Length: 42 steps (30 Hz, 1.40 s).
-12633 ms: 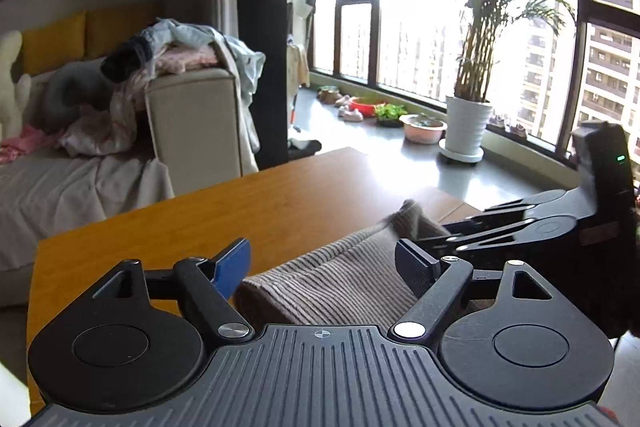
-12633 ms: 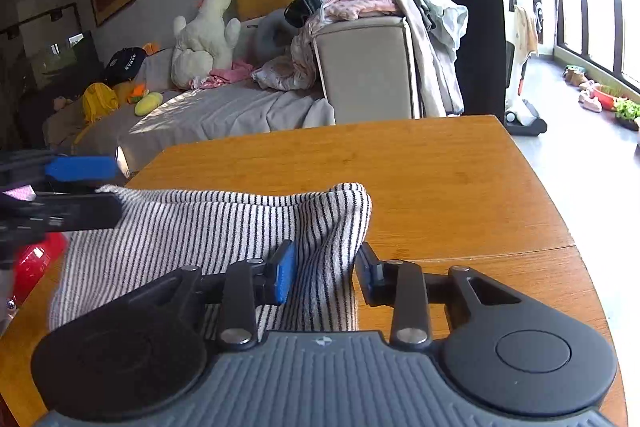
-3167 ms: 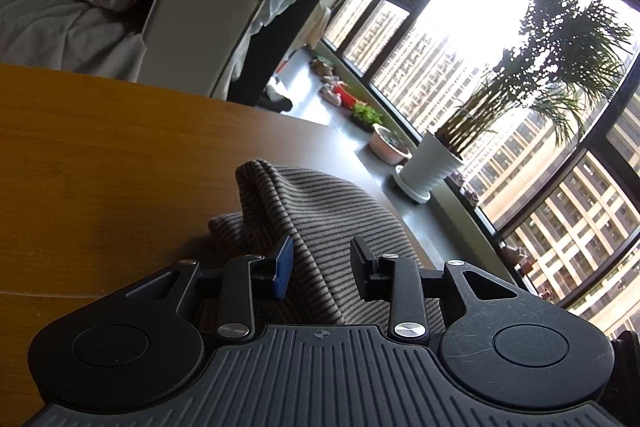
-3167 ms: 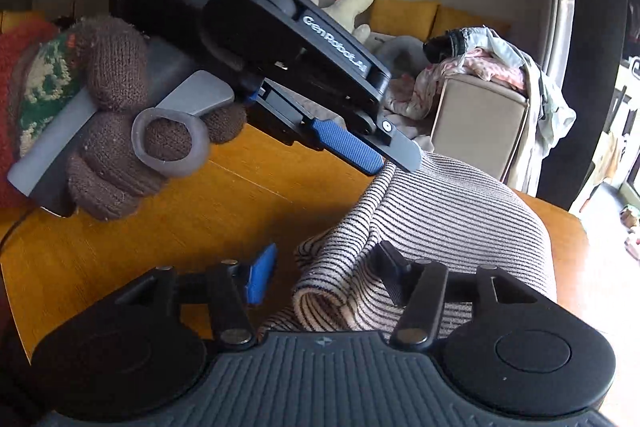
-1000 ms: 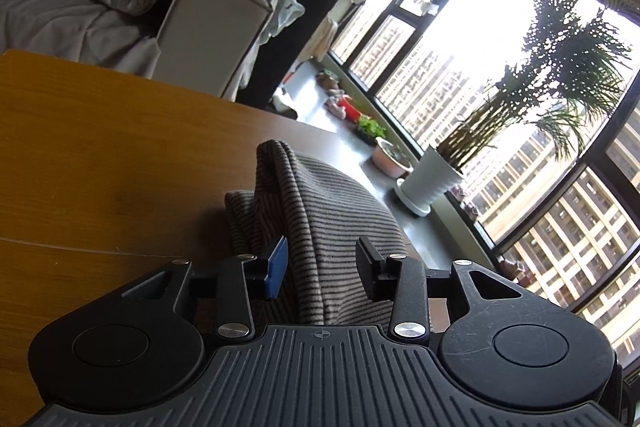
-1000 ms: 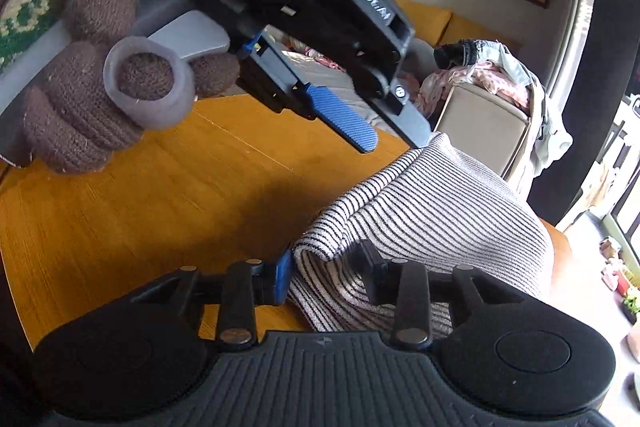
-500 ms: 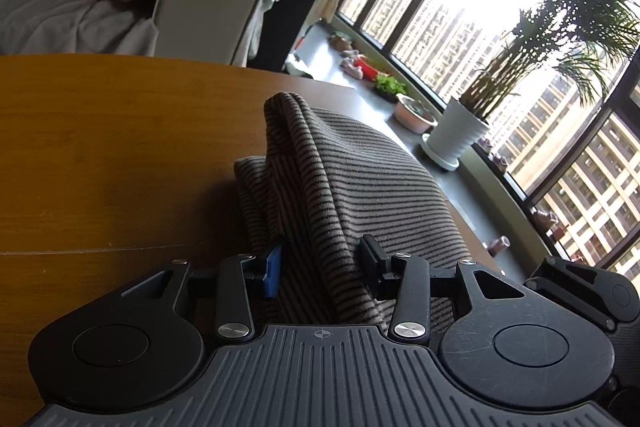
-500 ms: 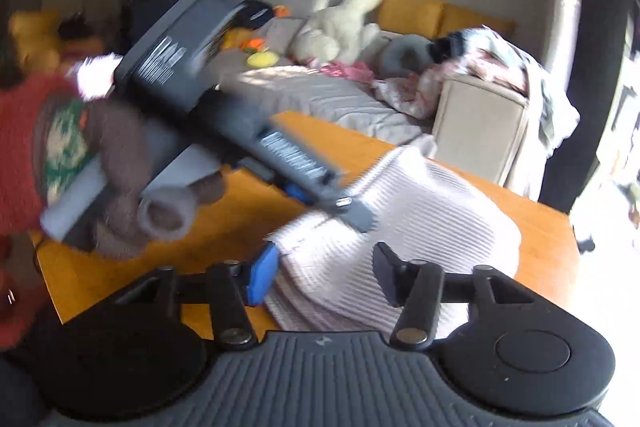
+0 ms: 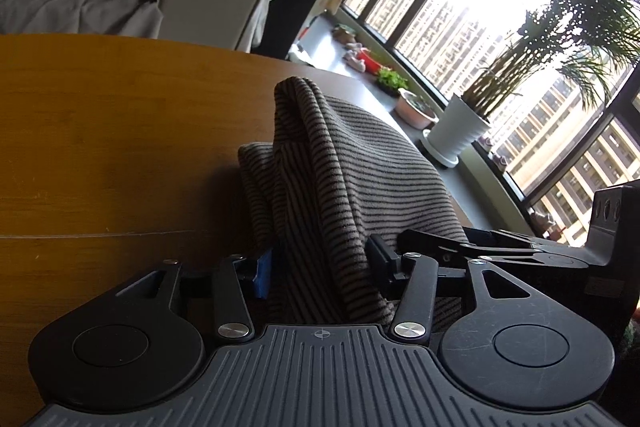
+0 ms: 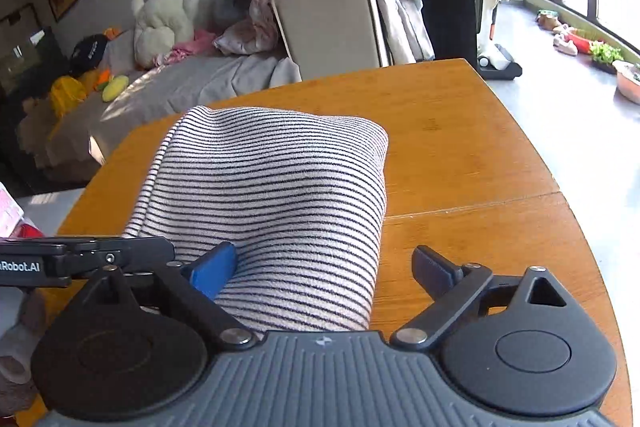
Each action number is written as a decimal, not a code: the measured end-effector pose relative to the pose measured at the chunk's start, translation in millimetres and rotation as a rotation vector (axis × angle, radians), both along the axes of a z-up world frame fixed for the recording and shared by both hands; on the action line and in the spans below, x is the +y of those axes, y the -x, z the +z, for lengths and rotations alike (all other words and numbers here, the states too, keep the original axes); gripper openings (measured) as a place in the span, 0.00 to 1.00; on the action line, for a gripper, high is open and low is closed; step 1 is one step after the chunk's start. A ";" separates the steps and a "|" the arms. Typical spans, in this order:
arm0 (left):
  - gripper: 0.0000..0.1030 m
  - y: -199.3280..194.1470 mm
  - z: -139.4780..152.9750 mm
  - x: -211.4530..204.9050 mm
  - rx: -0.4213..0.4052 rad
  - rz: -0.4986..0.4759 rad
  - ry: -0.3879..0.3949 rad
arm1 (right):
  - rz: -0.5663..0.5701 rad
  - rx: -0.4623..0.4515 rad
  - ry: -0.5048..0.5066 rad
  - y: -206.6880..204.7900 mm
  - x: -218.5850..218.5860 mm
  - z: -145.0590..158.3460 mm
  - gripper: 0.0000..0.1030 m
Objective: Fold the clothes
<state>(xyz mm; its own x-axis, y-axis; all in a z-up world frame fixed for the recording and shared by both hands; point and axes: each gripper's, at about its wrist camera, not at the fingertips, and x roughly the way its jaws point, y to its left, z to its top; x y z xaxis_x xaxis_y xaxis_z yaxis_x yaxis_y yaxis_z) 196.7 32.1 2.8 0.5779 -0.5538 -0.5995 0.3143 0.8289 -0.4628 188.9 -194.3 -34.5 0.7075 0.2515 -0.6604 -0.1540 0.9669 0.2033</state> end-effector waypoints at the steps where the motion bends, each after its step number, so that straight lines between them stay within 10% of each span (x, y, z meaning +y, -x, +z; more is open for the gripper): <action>1: 0.54 -0.3 -0.5 0.4 0.001 0.001 0.001 | 0.004 -0.005 0.030 0.4 3.7 1.4 0.96; 16: 0.55 -3.3 19.6 0.1 -0.015 -0.002 0.106 | 0.045 -0.046 0.079 0.5 8.4 7.4 0.96; 24: 0.39 -4.9 7.1 -12.1 -0.029 -0.032 0.010 | -0.020 -0.097 -0.285 -10.5 -47.4 5.3 0.75; 30: 0.39 -5.5 1.9 -6.9 -0.028 -0.043 0.016 | 0.015 0.068 -0.511 -48.7 -54.9 -25.1 0.72; 37: 0.41 -7.8 -5.8 5.9 -0.007 -0.032 0.059 | 0.161 -0.101 -0.376 -35.7 -28.0 17.1 0.59; 42: 0.41 -0.6 -7.9 4.0 -0.021 -0.034 0.061 | 0.060 -0.012 -0.277 -44.9 -34.2 -4.9 0.68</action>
